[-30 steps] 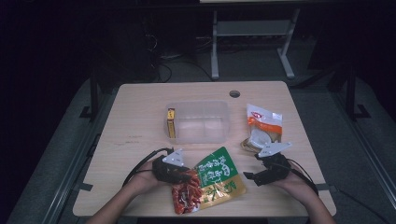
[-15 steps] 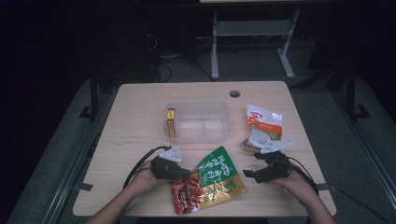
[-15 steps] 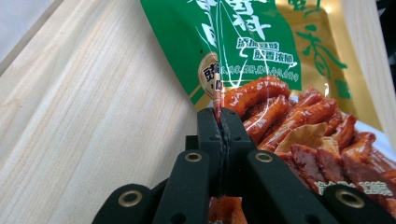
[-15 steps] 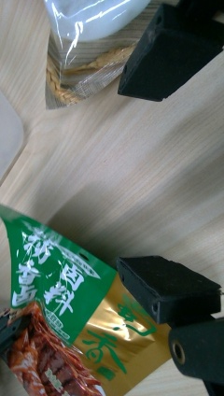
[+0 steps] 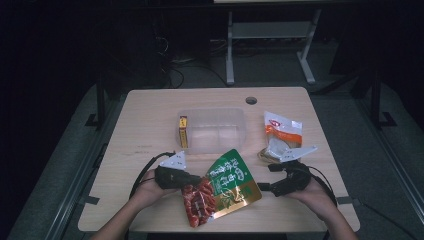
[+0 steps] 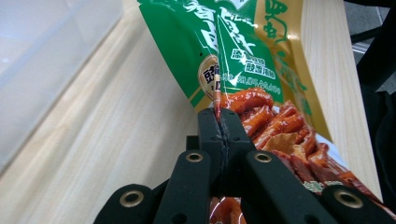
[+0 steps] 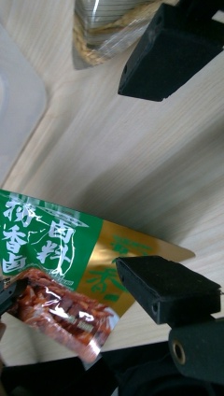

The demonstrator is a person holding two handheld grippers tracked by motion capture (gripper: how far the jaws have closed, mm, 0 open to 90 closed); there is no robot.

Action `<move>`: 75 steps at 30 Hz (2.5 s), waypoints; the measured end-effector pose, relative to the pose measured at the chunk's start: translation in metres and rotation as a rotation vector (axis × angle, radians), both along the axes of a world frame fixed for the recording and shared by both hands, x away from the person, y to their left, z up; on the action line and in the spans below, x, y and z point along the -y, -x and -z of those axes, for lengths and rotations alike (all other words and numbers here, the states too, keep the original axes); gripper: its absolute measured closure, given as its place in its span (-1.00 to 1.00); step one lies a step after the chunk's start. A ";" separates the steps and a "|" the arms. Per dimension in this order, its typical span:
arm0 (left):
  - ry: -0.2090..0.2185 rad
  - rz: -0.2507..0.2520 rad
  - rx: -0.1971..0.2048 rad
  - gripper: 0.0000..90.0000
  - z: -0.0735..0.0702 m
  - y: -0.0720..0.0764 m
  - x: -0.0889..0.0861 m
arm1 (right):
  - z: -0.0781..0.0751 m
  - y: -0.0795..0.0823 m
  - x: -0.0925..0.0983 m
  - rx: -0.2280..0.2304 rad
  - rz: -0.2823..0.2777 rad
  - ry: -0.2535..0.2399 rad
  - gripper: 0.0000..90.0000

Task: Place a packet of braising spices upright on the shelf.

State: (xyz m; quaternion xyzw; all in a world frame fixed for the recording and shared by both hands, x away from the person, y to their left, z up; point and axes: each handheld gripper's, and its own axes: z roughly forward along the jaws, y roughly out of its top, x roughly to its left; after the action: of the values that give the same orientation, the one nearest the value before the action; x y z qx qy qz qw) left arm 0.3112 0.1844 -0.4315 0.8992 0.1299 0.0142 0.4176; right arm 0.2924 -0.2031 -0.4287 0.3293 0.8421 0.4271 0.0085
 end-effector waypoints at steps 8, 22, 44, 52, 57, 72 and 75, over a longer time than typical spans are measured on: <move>0.031 -0.019 0.033 1.00 -0.012 -0.001 -0.015 | -0.006 -0.002 -0.002 0.000 0.000 -0.037 -0.69; 0.048 -0.057 0.068 1.00 -0.022 -0.003 -0.028 | -0.027 -0.018 -0.019 0.036 -0.038 -0.068 -0.65; 0.077 -0.095 0.131 1.00 -0.035 -0.005 -0.036 | -0.052 -0.064 -0.071 0.023 -0.186 -0.139 -0.34; 0.100 -0.102 0.138 1.00 -0.038 -0.005 -0.041 | -0.043 -0.076 -0.084 -0.001 -0.233 -0.122 -0.04; 0.122 -0.095 0.133 1.00 -0.039 -0.005 -0.041 | -0.036 -0.077 -0.083 -0.012 -0.237 -0.117 0.26; 0.128 -0.063 0.123 1.00 -0.038 -0.004 -0.038 | -0.033 -0.077 -0.087 -0.019 -0.287 -0.112 0.92; 0.124 -0.057 0.129 0.99 -0.038 -0.004 -0.037 | -0.033 -0.076 -0.086 -0.022 -0.296 -0.106 1.00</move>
State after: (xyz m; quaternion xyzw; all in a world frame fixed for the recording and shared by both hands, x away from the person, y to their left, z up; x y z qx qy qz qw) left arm 0.3154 0.2214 -0.3939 0.8647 0.1289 0.0759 0.4796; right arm 0.3688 -0.1166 -0.3960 0.2060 0.8577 0.4640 -0.0813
